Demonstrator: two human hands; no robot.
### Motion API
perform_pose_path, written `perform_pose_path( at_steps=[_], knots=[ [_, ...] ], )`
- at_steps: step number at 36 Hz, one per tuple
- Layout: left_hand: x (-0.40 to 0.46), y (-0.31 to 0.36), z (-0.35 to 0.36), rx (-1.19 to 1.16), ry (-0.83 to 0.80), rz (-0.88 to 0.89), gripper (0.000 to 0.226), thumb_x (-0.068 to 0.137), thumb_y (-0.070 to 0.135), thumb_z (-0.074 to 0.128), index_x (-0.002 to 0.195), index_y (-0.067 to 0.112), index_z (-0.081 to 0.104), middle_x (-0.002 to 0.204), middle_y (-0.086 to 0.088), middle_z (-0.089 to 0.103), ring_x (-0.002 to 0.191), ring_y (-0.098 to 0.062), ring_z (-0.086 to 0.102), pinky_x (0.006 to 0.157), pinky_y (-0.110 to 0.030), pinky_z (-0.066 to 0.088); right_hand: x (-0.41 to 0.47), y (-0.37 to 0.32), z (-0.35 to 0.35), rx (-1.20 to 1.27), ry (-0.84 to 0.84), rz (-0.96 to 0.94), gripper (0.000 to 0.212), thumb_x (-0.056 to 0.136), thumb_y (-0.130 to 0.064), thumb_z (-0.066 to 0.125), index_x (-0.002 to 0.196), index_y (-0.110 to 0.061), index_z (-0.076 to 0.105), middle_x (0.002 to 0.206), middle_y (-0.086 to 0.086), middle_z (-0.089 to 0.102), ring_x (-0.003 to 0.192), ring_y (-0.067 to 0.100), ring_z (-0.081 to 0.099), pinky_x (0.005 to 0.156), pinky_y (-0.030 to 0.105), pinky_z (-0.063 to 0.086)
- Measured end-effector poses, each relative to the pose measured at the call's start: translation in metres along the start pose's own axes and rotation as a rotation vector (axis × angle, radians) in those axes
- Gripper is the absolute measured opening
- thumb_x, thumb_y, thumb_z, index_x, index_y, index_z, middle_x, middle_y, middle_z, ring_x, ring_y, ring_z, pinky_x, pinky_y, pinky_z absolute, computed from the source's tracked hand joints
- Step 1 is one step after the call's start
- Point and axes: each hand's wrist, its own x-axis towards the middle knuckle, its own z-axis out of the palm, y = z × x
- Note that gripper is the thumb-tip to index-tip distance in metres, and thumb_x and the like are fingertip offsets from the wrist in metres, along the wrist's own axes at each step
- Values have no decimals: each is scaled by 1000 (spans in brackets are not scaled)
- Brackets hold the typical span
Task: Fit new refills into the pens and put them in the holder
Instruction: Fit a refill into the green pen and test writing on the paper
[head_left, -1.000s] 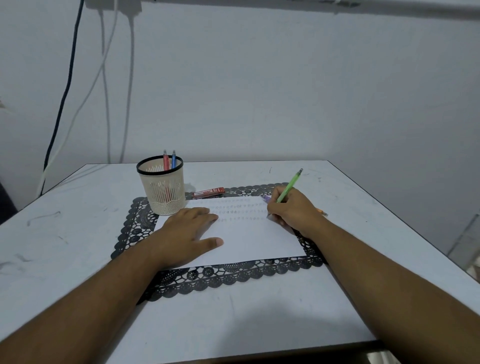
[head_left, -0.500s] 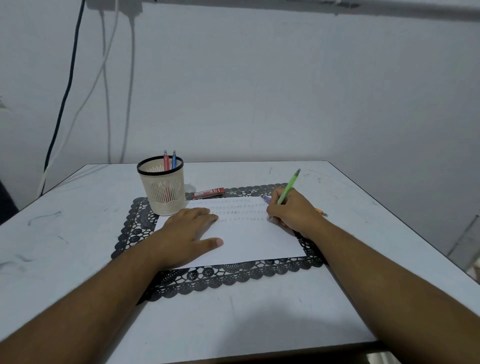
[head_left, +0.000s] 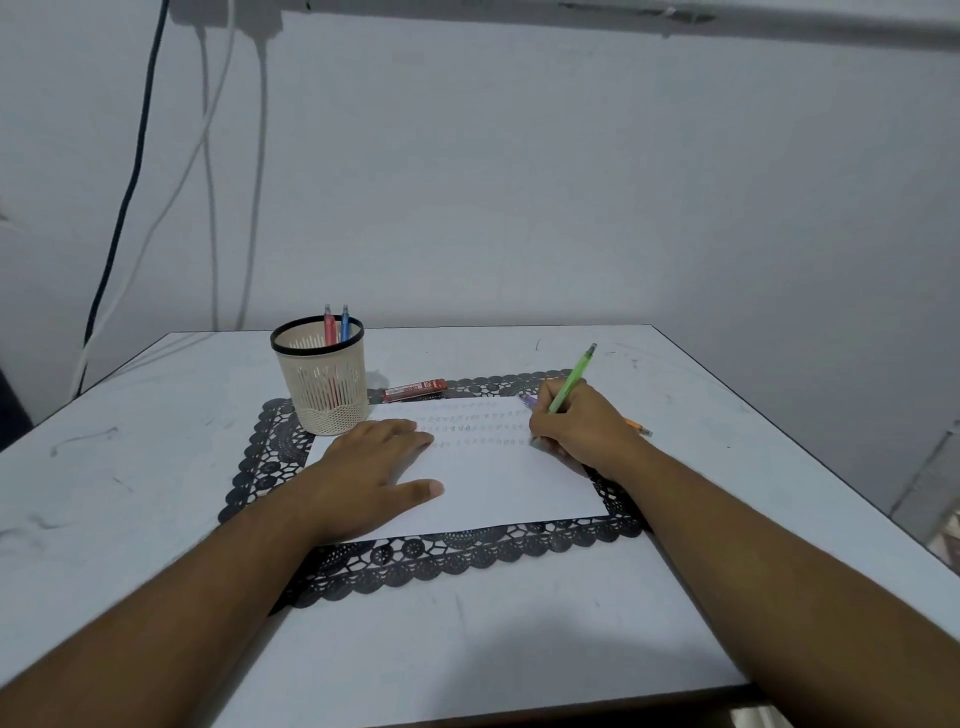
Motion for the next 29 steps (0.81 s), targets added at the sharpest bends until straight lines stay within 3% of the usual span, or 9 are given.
perform_pose_path(
  at_steps=[3, 6, 9, 11, 14, 16, 23, 26, 29],
  knots=[
    [1, -2, 0, -4, 0, 12, 120, 60, 102, 7, 161, 38, 22, 169, 11, 14, 155, -14, 5, 125, -38, 9, -3, -2, -3, 28, 38, -9, 15, 92, 6, 62, 80, -2, 55, 61, 9, 64, 48, 0, 60, 41, 21, 41],
    [2, -1, 1, 0, 12, 8, 104, 73, 93, 18, 161, 37, 21, 169, 10, 14, 155, -14, 5, 126, -37, 9, -3, -2, -6, -25, 74, -40, 7, 90, 7, 61, 85, 7, 56, 54, 6, 64, 47, 1, 61, 45, 26, 40],
    [2, -3, 1, 0, 9, 13, 128, 54, 105, 1, 161, 38, 21, 169, 11, 14, 155, -15, 5, 126, -39, 10, -3, -2, -6, -46, 80, -45, 8, 91, 5, 62, 86, 6, 56, 64, 24, 64, 45, 6, 60, 43, 24, 40],
    [1, -2, 0, -8, 10, 7, 118, 62, 102, 8, 161, 38, 22, 169, 11, 14, 155, -15, 5, 126, -39, 9, -3, -1, -5, -67, 71, -48, 10, 92, 2, 63, 84, 2, 56, 75, 33, 65, 45, 5, 60, 41, 21, 41],
    [0, 3, 0, -6, 24, -1, 78, 94, 73, 38, 161, 37, 23, 169, 11, 14, 155, -13, 4, 126, -38, 8, -2, -1, -5, -59, 55, -38, 14, 93, 2, 63, 82, -3, 56, 72, 17, 69, 50, -6, 61, 41, 19, 42],
    [-1, 4, -1, -4, 22, 2, 72, 98, 66, 42, 161, 36, 23, 169, 11, 14, 155, -13, 4, 127, -38, 8, -1, -1, -5, -49, 61, -45, 11, 94, 4, 63, 84, 0, 58, 72, 12, 68, 50, -11, 59, 41, 18, 43],
    [-1, 2, 0, 8, 16, 7, 73, 98, 67, 41, 161, 36, 22, 169, 10, 14, 155, -14, 4, 126, -38, 9, -2, -1, -5, -66, 81, -65, 14, 93, 4, 63, 82, -2, 56, 67, 13, 65, 51, -10, 58, 40, 18, 42],
    [0, 2, 0, 3, 22, 19, 76, 95, 70, 39, 161, 36, 22, 169, 10, 14, 155, -14, 5, 126, -38, 9, -2, 1, -7, -94, 62, -44, 17, 90, 2, 64, 79, -4, 54, 71, 19, 64, 59, 5, 64, 44, 20, 45],
    [0, -1, 0, -2, 7, 20, 100, 77, 91, 21, 161, 37, 22, 169, 10, 14, 155, -14, 5, 126, -39, 10, -2, -1, -7, -99, 58, -43, 17, 91, 3, 62, 78, -5, 53, 76, 23, 64, 46, 7, 59, 42, 18, 42]
  ],
)
